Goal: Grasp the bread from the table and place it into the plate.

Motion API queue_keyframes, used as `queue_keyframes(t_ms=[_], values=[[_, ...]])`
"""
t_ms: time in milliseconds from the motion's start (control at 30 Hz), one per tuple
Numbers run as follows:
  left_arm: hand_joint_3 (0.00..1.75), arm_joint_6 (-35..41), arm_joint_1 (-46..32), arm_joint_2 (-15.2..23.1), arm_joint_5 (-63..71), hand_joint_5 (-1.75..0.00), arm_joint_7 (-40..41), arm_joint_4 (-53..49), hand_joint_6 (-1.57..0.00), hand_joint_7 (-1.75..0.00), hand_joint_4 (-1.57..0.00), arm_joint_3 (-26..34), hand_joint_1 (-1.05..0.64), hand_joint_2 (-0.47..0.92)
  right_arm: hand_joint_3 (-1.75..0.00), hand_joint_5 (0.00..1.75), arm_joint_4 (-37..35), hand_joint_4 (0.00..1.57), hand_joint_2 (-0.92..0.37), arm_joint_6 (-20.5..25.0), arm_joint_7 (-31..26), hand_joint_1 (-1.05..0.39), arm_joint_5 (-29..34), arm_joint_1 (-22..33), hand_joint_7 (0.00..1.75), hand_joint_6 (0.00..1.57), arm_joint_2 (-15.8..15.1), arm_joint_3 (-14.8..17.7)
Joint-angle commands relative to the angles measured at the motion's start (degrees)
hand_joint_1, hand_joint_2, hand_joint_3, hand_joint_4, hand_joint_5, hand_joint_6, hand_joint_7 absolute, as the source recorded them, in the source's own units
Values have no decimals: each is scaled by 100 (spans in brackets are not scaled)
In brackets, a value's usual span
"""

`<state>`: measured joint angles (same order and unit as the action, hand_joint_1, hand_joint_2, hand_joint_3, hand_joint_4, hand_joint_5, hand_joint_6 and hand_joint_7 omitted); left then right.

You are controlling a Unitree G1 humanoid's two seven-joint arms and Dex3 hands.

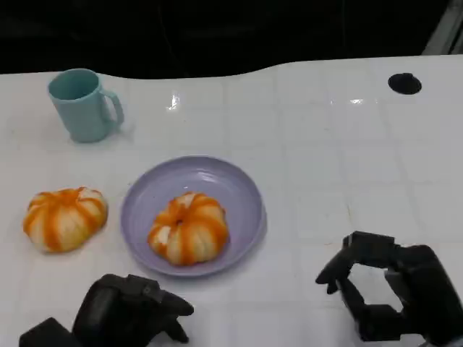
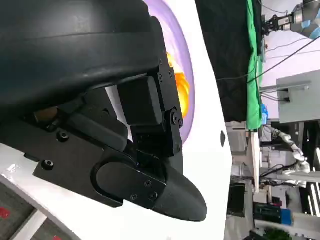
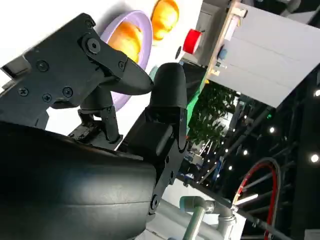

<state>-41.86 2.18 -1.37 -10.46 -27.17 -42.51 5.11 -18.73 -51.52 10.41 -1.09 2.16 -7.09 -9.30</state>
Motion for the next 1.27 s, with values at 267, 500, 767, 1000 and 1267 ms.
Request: queue_keyframes(t_ms=[267,500,767,1000,1267], values=[[2,62,-58,166,-188,-89,-147,20,-157,-22,-137,76,-105,92,-149,174,-250,90,-32,-201,92,-11,-44,326,143,85,146,218],[2,-2,-21,210,-166,-89,-178,-73,-157,-22,-137,76,-105,92,-150,174,-467,89,-29,-281,57,-12,97,250,143,84,194,287],[4,15,49,237,-179,-90,-195,-170,-157,-22,-137,93,-105,92,-148,174,-724,89,-31,-414,80,-11,116,96,139,84,188,327],[8,-51,99,251,-175,-89,-219,-242,-157,-22,-136,103,-105,92,-147,173,-867,89,-31,-486,81,-12,184,19,136,85,196,376],[7,-45,131,247,-234,-89,-247,-264,-157,-22,-136,130,-105,92,-145,172,-829,89,-32,-468,96,-12,254,60,135,85,154,378]])
